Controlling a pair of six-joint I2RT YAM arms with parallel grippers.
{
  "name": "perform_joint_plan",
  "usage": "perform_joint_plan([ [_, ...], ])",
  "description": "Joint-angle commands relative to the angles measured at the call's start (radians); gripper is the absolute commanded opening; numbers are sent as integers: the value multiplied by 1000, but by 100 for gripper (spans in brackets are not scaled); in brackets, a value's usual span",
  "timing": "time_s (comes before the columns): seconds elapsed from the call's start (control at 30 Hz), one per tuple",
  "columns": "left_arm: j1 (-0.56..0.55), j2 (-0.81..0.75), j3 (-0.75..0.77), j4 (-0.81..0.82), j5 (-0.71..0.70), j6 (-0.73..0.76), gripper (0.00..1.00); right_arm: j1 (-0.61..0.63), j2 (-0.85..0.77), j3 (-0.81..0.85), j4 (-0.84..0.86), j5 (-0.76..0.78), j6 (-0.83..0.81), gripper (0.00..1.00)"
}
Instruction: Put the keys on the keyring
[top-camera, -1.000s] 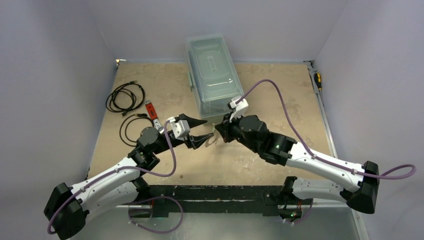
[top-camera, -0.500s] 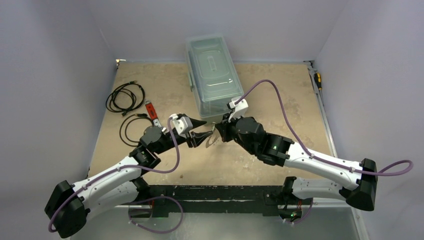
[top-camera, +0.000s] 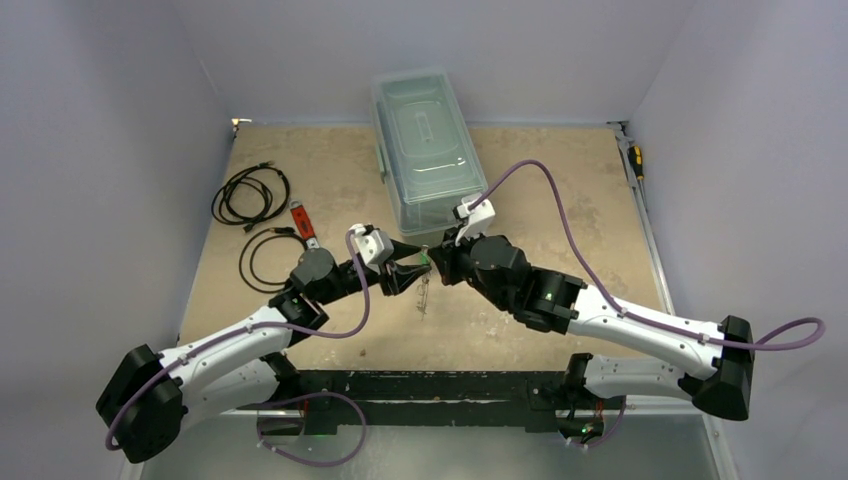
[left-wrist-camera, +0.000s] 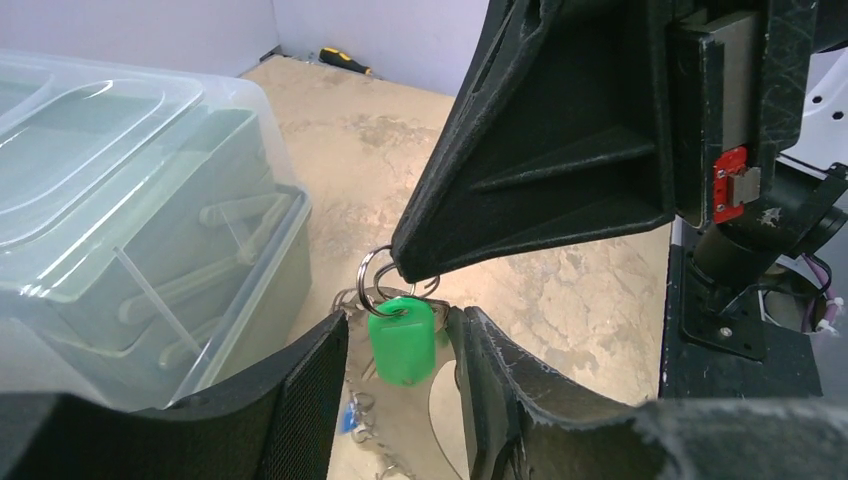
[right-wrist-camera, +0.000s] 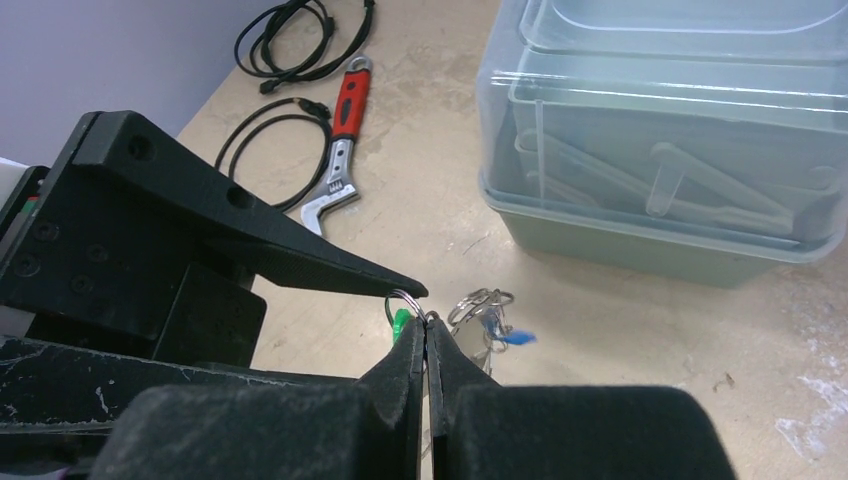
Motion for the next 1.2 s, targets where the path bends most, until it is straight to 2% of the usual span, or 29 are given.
perform_joint_plan([
  [0.0, -6, 6, 26, 81, 43, -35, 43, 10, -5, 52, 79, 19, 13, 0],
  [0.43, -7, 27, 23, 101, 81, -48, 45, 24, 2, 62, 88, 19, 4, 0],
  [0.5, -6, 26, 24, 100, 87, -46, 41, 25, 1, 61, 88, 19, 4, 0],
  [0.7, -6, 17, 29, 67, 97, -22, 20, 26, -5, 60, 86, 25, 1, 0],
  [0.83, -7, -6, 32, 17, 85, 8, 18, 27, -16, 57, 78, 30, -2, 0],
  [0.93, -6, -25, 33, -5, 69, 16, 21, 28, -20, 51, 78, 23, -7, 0],
  [1.0, -6, -35, 39, -14, 57, 18, 32, 28, -20, 46, 76, 17, -11, 0],
  [1.07, -5, -44, 47, -22, 48, 21, 39, 29, -20, 41, 76, 14, -13, 0],
  [1.17, -6, -58, 55, -34, 26, 31, 38, 32, -18, 40, 75, 9, -13, 0],
])
